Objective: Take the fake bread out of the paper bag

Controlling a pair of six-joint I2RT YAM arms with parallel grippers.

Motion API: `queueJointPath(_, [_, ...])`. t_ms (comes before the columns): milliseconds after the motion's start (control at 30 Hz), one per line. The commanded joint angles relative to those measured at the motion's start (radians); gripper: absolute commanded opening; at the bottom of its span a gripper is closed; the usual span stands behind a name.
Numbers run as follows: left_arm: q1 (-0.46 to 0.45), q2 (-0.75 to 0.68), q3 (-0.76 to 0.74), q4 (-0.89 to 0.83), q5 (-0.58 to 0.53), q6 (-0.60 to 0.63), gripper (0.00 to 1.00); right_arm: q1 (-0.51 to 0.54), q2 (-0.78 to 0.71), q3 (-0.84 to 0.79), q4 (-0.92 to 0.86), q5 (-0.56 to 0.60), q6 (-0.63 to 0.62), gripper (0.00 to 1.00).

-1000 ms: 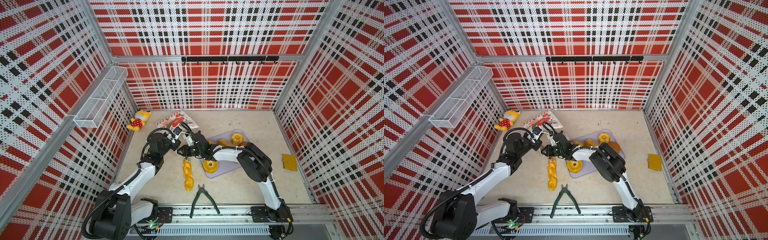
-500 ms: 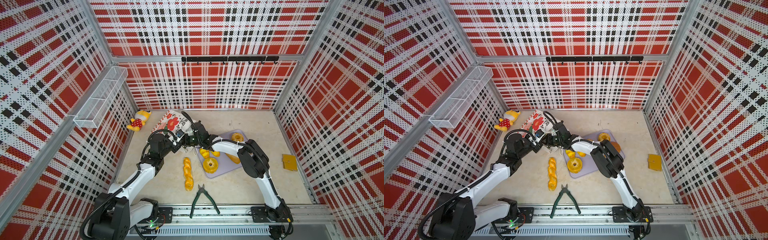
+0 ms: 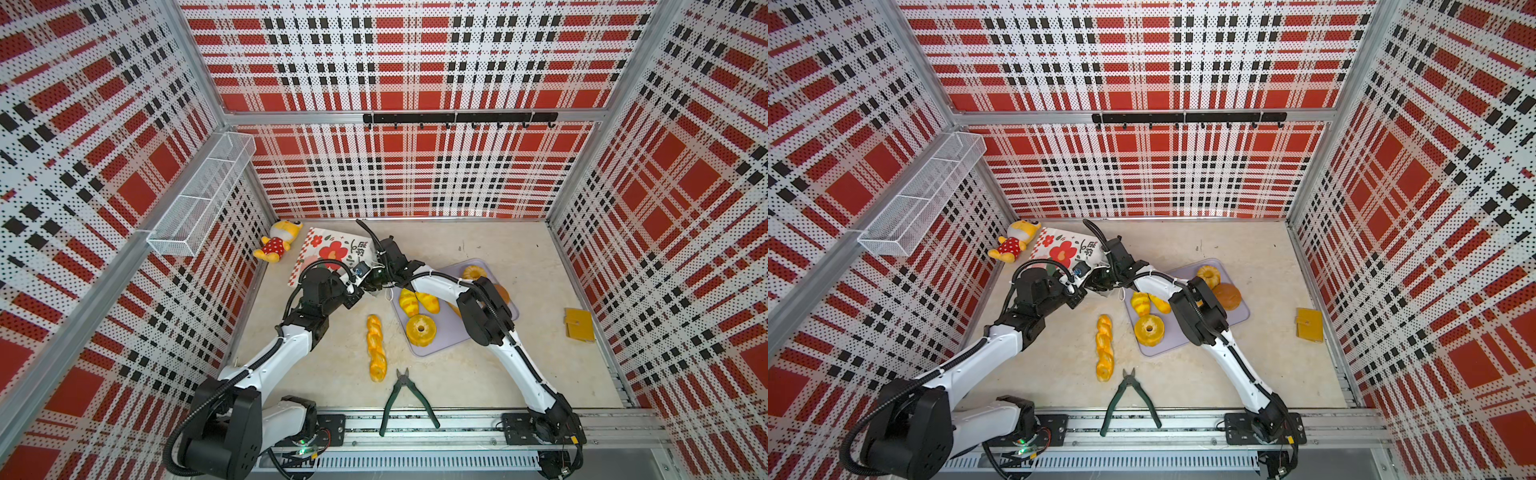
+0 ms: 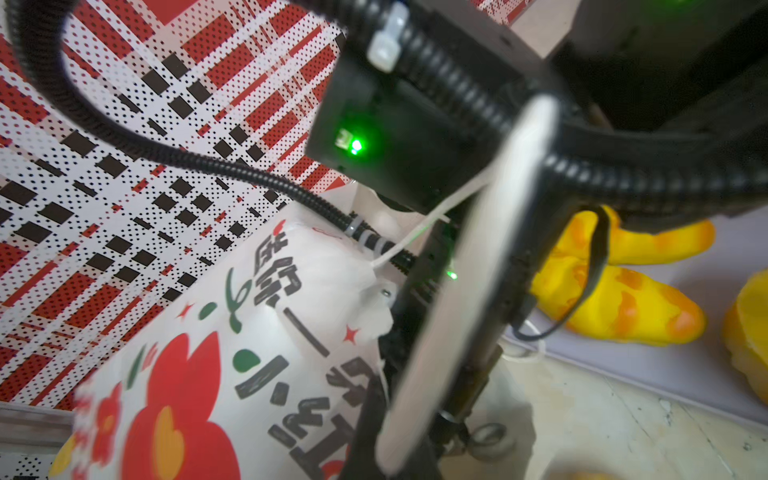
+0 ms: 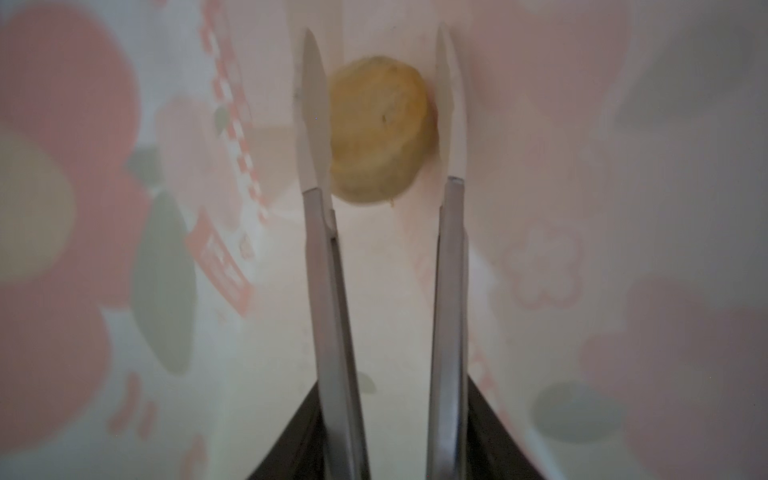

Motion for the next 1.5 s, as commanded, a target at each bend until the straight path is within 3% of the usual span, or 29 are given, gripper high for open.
queueJointPath(0, [-0.035,0.014,-0.019,0.111,0.106,0.014,0.0,0.002,0.087,0.114,0.022,-0.098,0.08,0.49])
queueJointPath(100, [-0.039,0.036,-0.027,0.146,0.105,0.003,0.0,0.009,0.111,0.135,0.035,-0.112,0.08,0.5])
queueJointPath(233, [-0.047,0.05,-0.043,0.193,0.093,-0.019,0.0,0.009,0.072,0.016,0.175,-0.133,0.107,0.39])
queueJointPath(433, [-0.057,0.029,-0.051,0.2,0.026,-0.027,0.0,-0.002,-0.075,-0.209,0.29,-0.125,0.065,0.06])
queueJointPath(500, [-0.057,0.019,-0.054,0.2,0.007,-0.029,0.0,-0.009,-0.132,-0.276,0.287,-0.112,0.038,0.0])
queueJointPath(833, [-0.057,-0.041,-0.09,0.186,-0.048,-0.059,0.0,-0.051,-0.398,-0.591,0.239,-0.048,-0.048,0.0])
queueJointPath(933, [-0.084,-0.048,-0.101,0.182,-0.057,-0.07,0.0,-0.06,-0.446,-0.662,0.29,-0.051,-0.02,0.0])
queueJointPath(1067, [-0.087,-0.06,-0.109,0.175,-0.076,-0.08,0.0,-0.067,-0.49,-0.721,0.336,-0.061,0.02,0.0])
queueJointPath(1467, [-0.085,-0.072,-0.07,0.116,-0.159,-0.087,0.0,-0.066,-0.662,-0.921,0.302,-0.023,-0.035,0.0])
